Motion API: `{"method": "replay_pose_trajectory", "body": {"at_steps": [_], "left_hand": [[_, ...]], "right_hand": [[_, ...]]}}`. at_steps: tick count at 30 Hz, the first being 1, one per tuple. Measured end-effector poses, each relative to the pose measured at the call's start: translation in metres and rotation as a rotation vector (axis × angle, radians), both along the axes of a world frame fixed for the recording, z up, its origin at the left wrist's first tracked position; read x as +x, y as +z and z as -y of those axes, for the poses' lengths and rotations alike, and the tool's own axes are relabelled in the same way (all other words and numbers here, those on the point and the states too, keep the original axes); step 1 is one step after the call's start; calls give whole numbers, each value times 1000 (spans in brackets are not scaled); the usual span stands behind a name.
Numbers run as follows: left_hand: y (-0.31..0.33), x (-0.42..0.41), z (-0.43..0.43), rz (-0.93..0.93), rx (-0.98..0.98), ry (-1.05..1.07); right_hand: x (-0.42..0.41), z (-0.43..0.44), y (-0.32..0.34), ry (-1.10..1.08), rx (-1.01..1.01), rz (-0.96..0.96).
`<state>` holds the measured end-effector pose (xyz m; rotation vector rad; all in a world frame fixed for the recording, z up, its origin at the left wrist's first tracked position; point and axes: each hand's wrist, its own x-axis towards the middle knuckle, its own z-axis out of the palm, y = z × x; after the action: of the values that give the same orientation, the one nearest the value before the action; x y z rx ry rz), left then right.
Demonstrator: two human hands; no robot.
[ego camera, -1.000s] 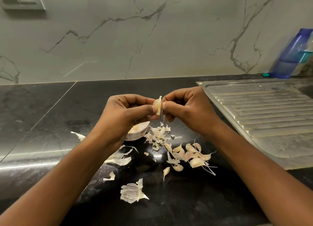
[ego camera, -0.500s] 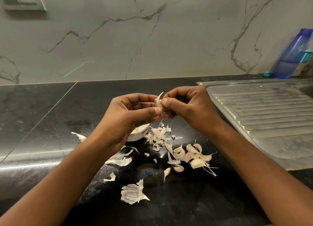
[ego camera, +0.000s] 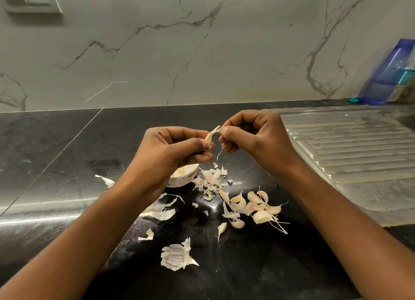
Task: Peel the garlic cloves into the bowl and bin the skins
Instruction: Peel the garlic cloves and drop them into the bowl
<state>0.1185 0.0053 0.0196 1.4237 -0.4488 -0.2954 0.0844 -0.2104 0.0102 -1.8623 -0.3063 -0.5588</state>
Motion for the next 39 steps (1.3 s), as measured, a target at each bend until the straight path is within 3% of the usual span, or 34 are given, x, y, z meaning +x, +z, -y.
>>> {"method": "replay_pose_trajectory", "body": {"at_steps": [3, 8, 12, 17, 25, 30, 39], "left_hand": [[-2, 1, -1, 55, 27, 30], [-5, 2, -2, 227, 162, 83], [-7, 3, -2, 289, 192, 109], [-7, 1, -1, 345, 176, 129], [-4, -2, -3, 388, 70, 62], [-3, -2, -3, 289, -35, 27], [0, -3, 2, 72, -141, -15]], "right_hand": [[-1, 6, 2, 47, 1, -3], [1, 4, -3, 15, -343, 69], [4, 5, -5, -8, -398, 74], [2, 1, -6, -38, -330, 98], [0, -1, -3, 68, -12, 28], [0, -1, -1, 115, 147, -35], [2, 8, 2, 47, 161, -29]]}}
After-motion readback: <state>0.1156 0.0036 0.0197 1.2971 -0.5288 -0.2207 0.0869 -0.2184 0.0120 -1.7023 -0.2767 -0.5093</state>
